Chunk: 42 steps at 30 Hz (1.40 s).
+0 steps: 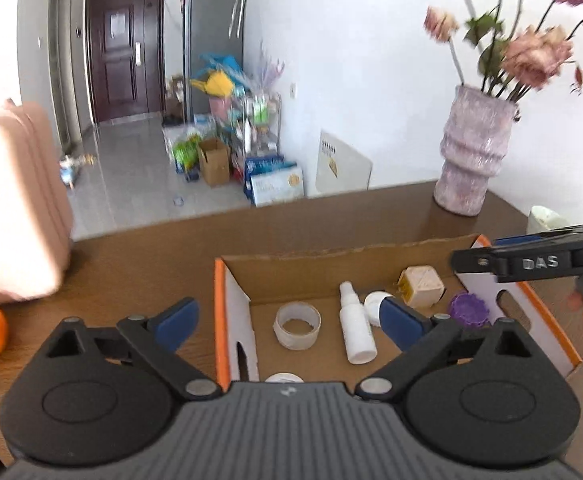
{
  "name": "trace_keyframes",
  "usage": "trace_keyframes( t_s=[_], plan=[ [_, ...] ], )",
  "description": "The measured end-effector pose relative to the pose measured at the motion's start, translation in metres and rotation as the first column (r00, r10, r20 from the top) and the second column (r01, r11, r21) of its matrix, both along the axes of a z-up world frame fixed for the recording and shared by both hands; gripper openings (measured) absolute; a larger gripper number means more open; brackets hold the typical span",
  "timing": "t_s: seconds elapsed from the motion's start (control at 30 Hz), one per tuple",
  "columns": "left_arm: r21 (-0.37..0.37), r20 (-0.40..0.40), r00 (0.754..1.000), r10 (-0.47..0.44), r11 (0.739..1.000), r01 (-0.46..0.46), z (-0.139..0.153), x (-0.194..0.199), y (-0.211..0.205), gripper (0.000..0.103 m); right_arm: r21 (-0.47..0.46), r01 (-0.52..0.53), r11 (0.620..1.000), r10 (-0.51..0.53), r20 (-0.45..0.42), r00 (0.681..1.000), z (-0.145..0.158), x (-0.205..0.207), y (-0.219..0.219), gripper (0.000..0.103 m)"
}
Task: Organize rigid objects
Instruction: 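Lower both white caps into the red box and open both tools, then withdraw both tools from the red box toward the table items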
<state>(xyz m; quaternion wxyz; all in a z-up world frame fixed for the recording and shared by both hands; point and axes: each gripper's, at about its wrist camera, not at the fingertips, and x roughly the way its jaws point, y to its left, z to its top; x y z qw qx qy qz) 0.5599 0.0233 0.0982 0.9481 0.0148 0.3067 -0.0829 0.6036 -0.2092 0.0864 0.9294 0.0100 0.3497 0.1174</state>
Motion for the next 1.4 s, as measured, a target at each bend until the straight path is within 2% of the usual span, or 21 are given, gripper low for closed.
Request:
trace_keyframes(
  t_s=[0.13,0.27,0.43,0.53,0.6,0.8,0.93,1.1,1.23,1.4],
  plan=[
    [-0.019,0.097,0.994,0.04,0.999,-0.038,0.022,-0.037,-0.001,0.103,-0.047,0.021,0.999,-0.018,0.068,0.998,0.021,-0.044,-0.017,0.081],
    [-0.027,0.207,0.976,0.073,0.997,-0.069,0.033,-0.076,-0.007,0.103,-0.042,0.037,0.998,-0.032,0.126,0.992,0.034,-0.088,-0.029,0.083],
    [-0.013,0.291,0.954,0.069,0.998,-0.068,0.033,-0.12,-0.017,0.103,-0.039,0.056,0.998,-0.047,0.213,0.976,0.039,-0.139,-0.037,0.095],
    [-0.028,0.362,0.927,0.101,0.995,-0.098,0.023,-0.147,-0.021,0.103,-0.051,0.061,0.997,-0.044,0.277,0.96,0.036,-0.169,-0.037,0.097],
    [-0.04,0.374,0.92,0.12,0.993,-0.113,0.015,-0.163,-0.023,0.103,-0.031,0.062,0.998,-0.049,0.317,0.947,0.034,-0.187,-0.037,0.097],
    [-0.093,0.356,0.921,0.16,0.986,-0.136,-0.002,-0.209,-0.02,0.103,0.013,0.058,0.998,-0.058,0.433,0.9,0.014,-0.25,-0.042,0.102],
    [-0.083,0.371,0.917,0.145,0.989,-0.123,-0.012,-0.255,-0.019,0.103,0.007,0.066,0.998,-0.062,0.462,0.885,-0.003,-0.291,-0.042,0.103],
    [-0.101,0.411,0.904,0.121,0.991,-0.086,-0.03,-0.323,-0.019,0.103,0.009,0.056,0.998,-0.053,0.481,0.875,-0.03,-0.353,-0.042,0.103],
    [-0.108,0.43,0.893,0.135,0.989,-0.098,-0.045,-0.374,-0.021,0.103,0.001,0.042,0.999,-0.037,0.475,0.879,-0.049,-0.399,-0.036,0.103],
    [-0.056,0.444,0.884,0.145,0.989,-0.134,-0.06,-0.421,-0.027,0.103,0.022,0.03,0.999,-0.037,0.468,0.883,-0.066,-0.452,-0.037,0.103]
  ],
)
